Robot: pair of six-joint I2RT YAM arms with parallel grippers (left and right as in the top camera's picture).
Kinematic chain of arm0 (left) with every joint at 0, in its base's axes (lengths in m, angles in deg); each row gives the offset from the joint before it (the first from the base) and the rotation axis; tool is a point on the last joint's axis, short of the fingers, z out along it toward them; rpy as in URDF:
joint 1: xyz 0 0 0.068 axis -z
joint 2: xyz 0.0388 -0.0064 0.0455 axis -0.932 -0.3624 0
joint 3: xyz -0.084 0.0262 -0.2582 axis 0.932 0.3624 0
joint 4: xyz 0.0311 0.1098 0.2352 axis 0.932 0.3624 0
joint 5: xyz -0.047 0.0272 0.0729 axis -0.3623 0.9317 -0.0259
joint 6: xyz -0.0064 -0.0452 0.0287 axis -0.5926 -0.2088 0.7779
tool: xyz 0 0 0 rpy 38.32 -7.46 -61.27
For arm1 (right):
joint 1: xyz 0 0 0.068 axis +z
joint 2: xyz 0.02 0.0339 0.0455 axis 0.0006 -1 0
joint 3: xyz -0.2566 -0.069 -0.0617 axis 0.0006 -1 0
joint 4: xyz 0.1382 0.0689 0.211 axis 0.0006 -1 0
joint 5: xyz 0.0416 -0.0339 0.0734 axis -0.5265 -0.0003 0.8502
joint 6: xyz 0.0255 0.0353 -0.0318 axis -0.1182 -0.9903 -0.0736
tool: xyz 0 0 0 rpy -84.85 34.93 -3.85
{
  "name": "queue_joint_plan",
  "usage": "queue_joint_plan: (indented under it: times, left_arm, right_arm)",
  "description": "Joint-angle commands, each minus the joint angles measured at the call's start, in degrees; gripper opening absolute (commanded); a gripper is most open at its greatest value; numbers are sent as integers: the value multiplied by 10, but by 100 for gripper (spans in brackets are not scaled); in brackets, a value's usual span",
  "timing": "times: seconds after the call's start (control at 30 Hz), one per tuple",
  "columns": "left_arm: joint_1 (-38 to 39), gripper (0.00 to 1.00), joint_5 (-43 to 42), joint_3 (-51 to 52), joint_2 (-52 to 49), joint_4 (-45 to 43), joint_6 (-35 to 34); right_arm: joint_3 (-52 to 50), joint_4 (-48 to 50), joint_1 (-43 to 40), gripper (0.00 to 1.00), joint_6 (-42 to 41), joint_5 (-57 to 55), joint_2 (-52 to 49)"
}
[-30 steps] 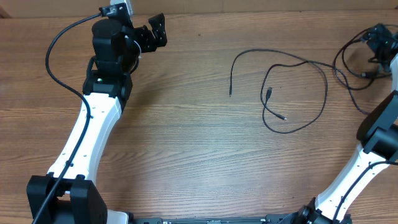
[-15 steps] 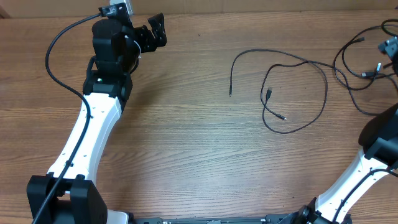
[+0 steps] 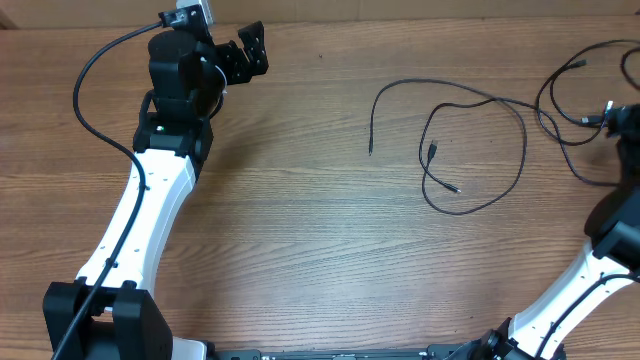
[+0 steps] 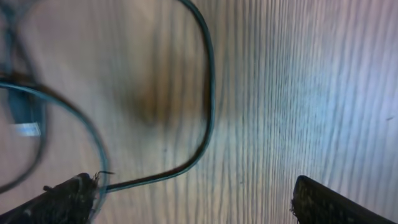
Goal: Untangle cables
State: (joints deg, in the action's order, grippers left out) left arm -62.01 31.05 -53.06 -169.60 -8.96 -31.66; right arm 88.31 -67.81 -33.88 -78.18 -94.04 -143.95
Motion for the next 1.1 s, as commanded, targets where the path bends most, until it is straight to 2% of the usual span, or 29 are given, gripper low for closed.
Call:
queue_joint_plan:
  times: [0.0,0.23,0.8,1.07]
  left_arm:
    - [0,100,8,-5,1,1,3]
    - [0,100,8,-5,1,2,37]
    - [-1,99,10,-5,1,2,57]
    - [-1,100,10,-5,1,2,57]
  right_arm:
    - [-55,26,-11,100,-20,35,14]
    - [-127,103,-12,100,-26,57,14]
    - [-155,129,-48,100,-37,5,11]
    - [-155,148,-65,86,0,9,-7]
